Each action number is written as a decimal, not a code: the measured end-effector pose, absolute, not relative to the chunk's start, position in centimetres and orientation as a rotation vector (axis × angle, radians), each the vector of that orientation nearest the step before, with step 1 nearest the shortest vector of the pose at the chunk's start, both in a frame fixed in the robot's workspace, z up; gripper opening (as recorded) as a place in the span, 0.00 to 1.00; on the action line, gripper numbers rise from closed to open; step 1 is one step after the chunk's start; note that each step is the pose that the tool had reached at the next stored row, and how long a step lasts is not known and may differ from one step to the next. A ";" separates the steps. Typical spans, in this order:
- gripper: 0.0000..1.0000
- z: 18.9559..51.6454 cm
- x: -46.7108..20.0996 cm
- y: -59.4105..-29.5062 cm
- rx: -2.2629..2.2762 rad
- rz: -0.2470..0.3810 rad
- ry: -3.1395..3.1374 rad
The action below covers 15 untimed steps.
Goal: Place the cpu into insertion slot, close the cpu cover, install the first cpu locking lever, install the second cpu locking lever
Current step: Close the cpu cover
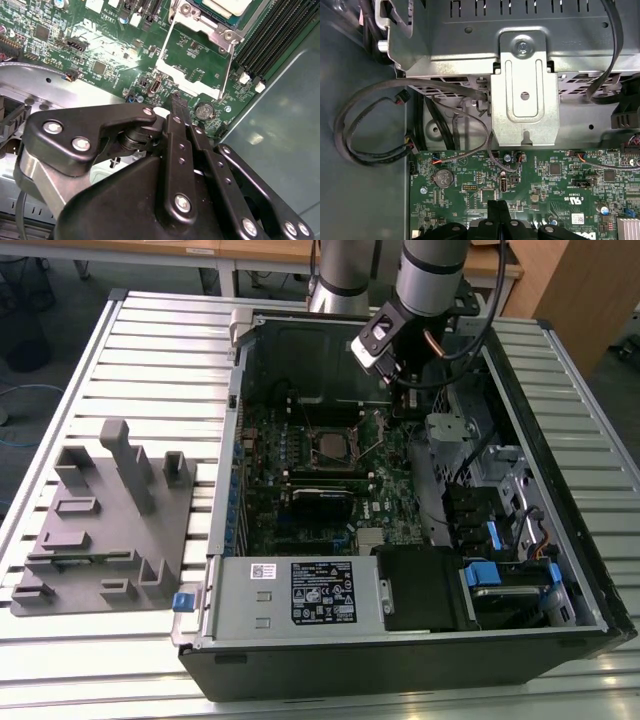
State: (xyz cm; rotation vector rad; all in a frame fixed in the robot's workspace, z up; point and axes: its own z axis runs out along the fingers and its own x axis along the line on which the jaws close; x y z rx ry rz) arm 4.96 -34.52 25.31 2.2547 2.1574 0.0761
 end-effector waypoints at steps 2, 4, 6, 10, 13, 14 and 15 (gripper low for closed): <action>0.10 25.2 5.0 -34.4 2.255 0.076 2.158; 0.10 25.1 5.0 -34.4 2.255 0.077 2.158; 0.10 24.9 5.0 -34.4 2.255 0.077 2.158; 0.10 24.7 5.0 -34.2 2.255 0.078 2.158; 0.10 24.7 5.0 -34.1 2.255 0.077 2.158; 0.10 24.6 5.0 -34.1 2.255 0.078 2.158; 0.10 24.6 5.0 -34.1 2.255 0.078 2.158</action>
